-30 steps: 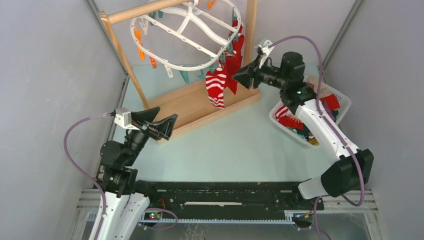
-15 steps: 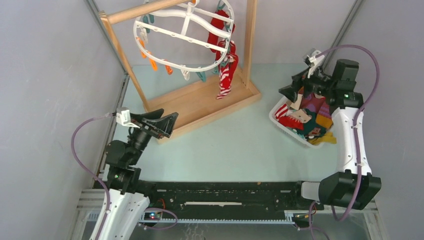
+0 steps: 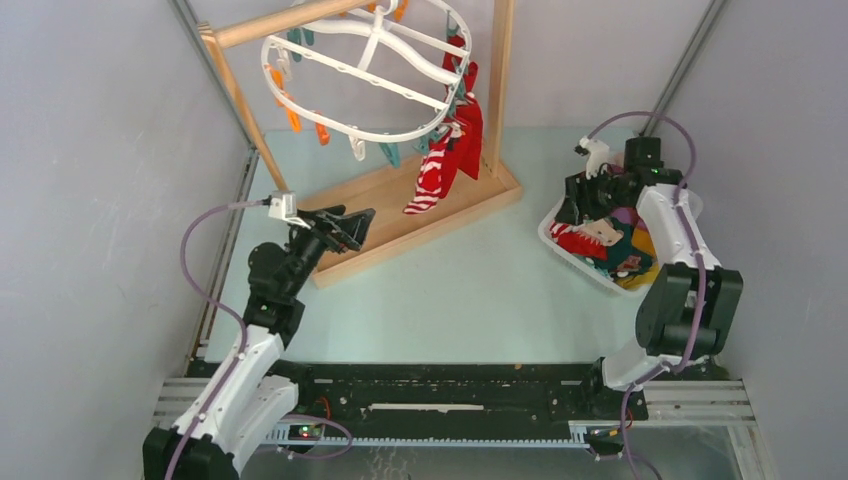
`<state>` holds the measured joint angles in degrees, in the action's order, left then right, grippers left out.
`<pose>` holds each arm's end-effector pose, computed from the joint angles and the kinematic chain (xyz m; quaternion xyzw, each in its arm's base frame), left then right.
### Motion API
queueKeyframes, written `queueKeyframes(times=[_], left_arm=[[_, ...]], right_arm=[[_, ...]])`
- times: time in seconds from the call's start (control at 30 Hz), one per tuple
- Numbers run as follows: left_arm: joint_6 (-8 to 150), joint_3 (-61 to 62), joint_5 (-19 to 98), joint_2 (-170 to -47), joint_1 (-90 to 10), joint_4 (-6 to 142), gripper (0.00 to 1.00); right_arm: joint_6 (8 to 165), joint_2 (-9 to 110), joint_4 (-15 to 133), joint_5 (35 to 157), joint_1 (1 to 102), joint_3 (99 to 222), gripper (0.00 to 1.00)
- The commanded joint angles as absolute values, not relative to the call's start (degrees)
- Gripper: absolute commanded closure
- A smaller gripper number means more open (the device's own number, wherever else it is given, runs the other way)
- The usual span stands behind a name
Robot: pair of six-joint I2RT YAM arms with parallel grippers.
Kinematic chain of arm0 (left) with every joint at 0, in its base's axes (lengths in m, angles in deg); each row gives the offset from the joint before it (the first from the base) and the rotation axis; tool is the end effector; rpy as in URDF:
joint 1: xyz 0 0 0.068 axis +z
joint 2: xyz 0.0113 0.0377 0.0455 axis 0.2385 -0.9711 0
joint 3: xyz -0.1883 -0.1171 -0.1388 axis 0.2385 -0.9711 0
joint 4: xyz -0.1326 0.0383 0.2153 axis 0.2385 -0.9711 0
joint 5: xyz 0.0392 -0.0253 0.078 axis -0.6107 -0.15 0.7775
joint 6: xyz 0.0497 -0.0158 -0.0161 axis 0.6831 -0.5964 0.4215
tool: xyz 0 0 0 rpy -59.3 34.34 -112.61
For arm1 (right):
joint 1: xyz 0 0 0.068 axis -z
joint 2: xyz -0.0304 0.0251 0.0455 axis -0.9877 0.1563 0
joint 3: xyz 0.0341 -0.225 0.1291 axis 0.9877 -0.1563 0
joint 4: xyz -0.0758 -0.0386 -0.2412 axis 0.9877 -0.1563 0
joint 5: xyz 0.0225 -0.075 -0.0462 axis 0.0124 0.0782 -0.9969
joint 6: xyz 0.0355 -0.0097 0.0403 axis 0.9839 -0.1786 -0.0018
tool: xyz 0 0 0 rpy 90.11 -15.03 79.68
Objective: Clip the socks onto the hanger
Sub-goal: Pick up the sock from the bin.
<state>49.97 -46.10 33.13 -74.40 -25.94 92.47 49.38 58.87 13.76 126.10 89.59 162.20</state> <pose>0.1771 -0.0477 0.2938 -0.0141 0.6388 -0.3665 0.6763 0.3184 -0.0256 0.2851 -0.2562 0.8789 0.2055 0.3459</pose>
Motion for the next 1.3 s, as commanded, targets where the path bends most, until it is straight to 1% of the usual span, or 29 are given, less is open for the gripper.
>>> queueKeyframes(times=[0.0,0.07,0.13,0.33,0.37,0.43,0.5,0.53,0.57,0.67,0.73,0.8,1.0,1.2,1.27], left_arm=[[53.41,-41.70,30.41,-77.34,-25.84,94.63,0.02],[51.02,-43.42,31.74,-77.85,-25.84,96.68,0.03],[48.59,-44.73,32.14,-77.89,-25.89,99.52,0.06],[47.00,-45.76,35.70,-74.05,-26.00,94.21,0.07],[46.73,-46.40,36.28,-72.81,-26.17,93.91,0.07],[45.71,-47.49,37.18,-71.43,-26.64,93.77,0.07],[44.64,-48.04,37.36,-69.67,-27.28,93.30,0.11],[44.16,-48.13,37.31,-68.84,-27.78,92.73,0.12],[43.89,-48.17,37.23,-67.91,-28.35,91.79,0.15],[43.83,-48.19,37.41,-65.12,-30.50,88.11,0.18],[43.77,-48.30,37.89,-63.12,-32.12,86.03,0.19],[43.36,-47.72,38.26,-61.21,-33.66,83.51,0.20],[43.39,-45.79,38.79,-55.20,-35.60,76.26,0.19],[42.55,-43.84,36.68,-55.23,-35.68,75.04,0.13],[42.65,-42.32,35.74,-56.51,-35.68,74.86,0.09]], right_arm=[[62.13,62.03,20.25,119.70,87.78,163.21,0.33],[68.83,63.99,22.30,114.44,87.09,163.26,0.33],[74.14,65.88,23.67,110.34,87.27,163.09,0.33],[79.22,69.84,26.89,108.73,85.45,162.69,0.36],[79.24,70.61,27.55,108.72,85.00,162.80,0.40],[80.73,71.80,28.09,107.81,84.46,162.68,0.44],[81.15,71.89,27.51,108.87,84.77,162.67,0.70],[80.99,71.22,26.81,109.24,84.91,162.62,0.76],[80.48,70.25,26.28,109.57,85.34,162.19,0.84],[79.60,64.17,25.92,110.83,87.66,159.74,0.95],[79.60,59.25,26.75,113.54,90.66,157.95,1.00],[79.60,54.92,26.77,117.24,93.41,157.48,1.00],[79.60,44.09,26.46,126.82,99.49,155.81,1.00],[77.63,33.62,30.54,134.97,104.70,155.36,1.00],[75.59,31.68,30.13,138.61,105.08,156.11,1.00]])
